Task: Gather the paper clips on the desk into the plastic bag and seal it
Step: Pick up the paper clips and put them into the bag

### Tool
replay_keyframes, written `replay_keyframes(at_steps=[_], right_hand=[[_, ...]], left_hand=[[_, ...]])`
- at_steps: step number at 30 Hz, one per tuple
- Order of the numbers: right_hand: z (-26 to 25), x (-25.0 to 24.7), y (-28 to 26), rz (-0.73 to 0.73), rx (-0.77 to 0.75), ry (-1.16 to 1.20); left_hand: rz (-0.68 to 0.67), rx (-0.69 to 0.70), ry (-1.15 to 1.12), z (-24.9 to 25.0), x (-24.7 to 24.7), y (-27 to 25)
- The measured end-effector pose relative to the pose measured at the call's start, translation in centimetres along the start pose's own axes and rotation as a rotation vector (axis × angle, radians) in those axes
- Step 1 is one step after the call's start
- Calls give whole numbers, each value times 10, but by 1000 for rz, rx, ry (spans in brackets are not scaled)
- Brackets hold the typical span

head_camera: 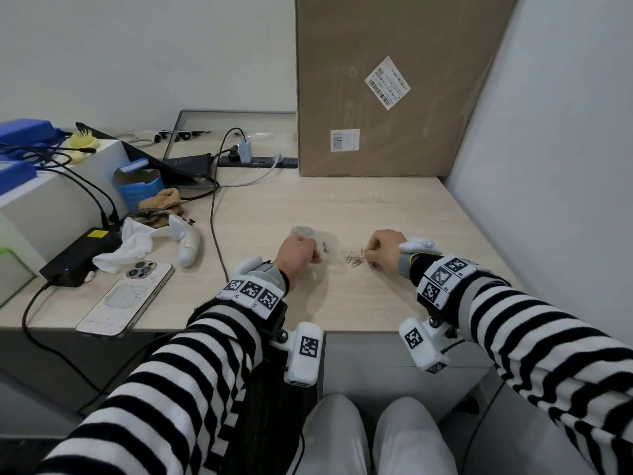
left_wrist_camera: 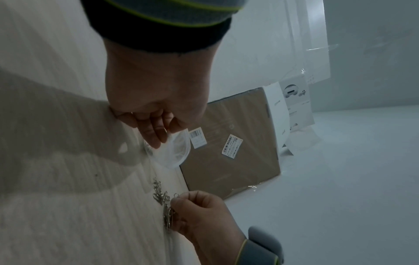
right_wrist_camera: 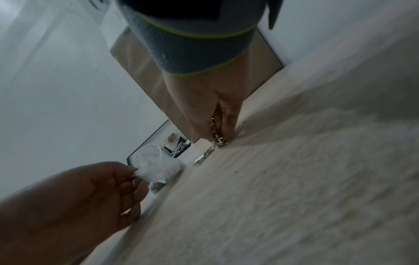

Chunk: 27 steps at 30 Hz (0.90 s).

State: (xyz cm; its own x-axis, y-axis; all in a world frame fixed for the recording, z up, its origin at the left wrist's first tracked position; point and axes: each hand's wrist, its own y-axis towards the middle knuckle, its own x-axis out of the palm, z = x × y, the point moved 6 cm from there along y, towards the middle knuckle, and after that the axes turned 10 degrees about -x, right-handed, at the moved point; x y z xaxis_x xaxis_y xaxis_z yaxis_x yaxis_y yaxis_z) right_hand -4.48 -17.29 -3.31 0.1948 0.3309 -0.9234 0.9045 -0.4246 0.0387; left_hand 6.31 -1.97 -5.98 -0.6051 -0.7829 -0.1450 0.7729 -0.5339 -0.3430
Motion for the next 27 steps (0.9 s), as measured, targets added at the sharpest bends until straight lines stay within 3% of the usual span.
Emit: replay_keyframes(at_steps=[8,14,17,22,27], right_hand=[[15,-8,1,216,128,653],[-9,-21,8,305,40,841],[-28,-23,8,279,-47,802],[-51,-17,9,189,-183,471],[-56,-10,7,138,-247,401]], left_hand=[[6,90,-12,12,9,-6],[-6,108,3,14,17,-5],[-19,121,6,14,19,-5],[-43,128,-18,14,21,-6],[-30,95,-59,10,15,-4]])
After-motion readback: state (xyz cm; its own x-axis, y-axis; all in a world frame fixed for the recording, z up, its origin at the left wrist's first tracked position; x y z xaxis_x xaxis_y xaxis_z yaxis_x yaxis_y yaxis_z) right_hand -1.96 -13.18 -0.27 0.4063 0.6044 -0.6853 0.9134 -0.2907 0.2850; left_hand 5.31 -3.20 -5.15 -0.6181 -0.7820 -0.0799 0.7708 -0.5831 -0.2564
